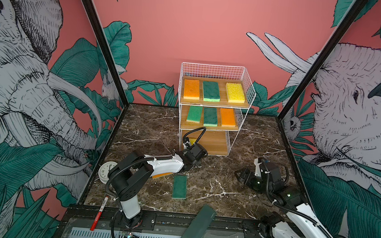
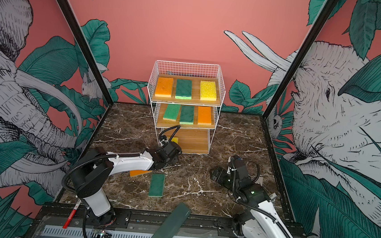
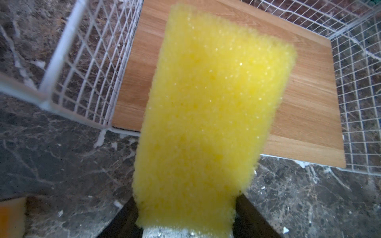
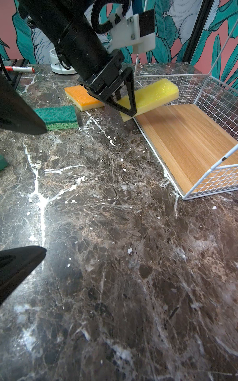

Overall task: Arrange cleaning sponges on a shelf
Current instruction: Place the cleaning sponge on the shelf.

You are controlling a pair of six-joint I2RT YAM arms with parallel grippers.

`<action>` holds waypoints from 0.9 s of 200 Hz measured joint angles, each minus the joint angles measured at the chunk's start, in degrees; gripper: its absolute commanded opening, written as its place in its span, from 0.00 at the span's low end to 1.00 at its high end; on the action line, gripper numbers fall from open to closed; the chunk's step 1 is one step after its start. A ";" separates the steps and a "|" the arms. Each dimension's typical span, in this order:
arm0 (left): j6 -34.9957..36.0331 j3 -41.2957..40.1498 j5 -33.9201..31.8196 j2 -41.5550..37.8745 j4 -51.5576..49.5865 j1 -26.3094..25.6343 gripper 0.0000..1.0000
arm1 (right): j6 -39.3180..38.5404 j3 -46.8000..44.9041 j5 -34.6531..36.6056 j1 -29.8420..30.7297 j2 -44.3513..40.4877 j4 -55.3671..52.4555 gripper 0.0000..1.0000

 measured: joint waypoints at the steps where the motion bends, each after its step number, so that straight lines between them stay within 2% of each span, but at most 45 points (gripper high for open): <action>1: -0.02 0.02 -0.07 0.00 0.00 0.00 0.63 | 0.00 -0.04 0.00 0.00 -0.02 -0.02 0.87; 84: -1.18 3.17 -2.60 3.76 0.15 -0.04 0.65 | 0.55 -1.09 0.04 0.00 -1.38 -0.02 0.86; 180: -3.91 8.94 -7.26 5.86 -6.45 -0.04 0.69 | 0.85 -1.55 -0.37 0.00 -1.79 0.07 0.84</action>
